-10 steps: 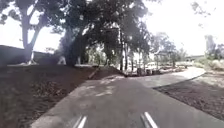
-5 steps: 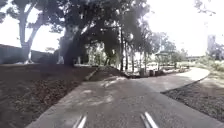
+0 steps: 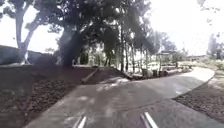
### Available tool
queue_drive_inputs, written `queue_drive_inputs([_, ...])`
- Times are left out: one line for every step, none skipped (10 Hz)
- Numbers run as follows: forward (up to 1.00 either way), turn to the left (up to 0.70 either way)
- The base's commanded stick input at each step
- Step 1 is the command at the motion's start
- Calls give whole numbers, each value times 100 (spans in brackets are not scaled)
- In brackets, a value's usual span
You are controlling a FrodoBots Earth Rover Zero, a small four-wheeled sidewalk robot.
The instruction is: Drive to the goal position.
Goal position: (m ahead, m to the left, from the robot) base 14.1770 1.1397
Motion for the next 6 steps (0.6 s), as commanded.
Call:
queue_drive_inputs([100,0])
queue_drive_inputs([100,0])
queue_drive_inputs([100,0])
queue_drive_inputs([100,0])
queue_drive_inputs([100,0])
queue_drive_inputs([100,0])
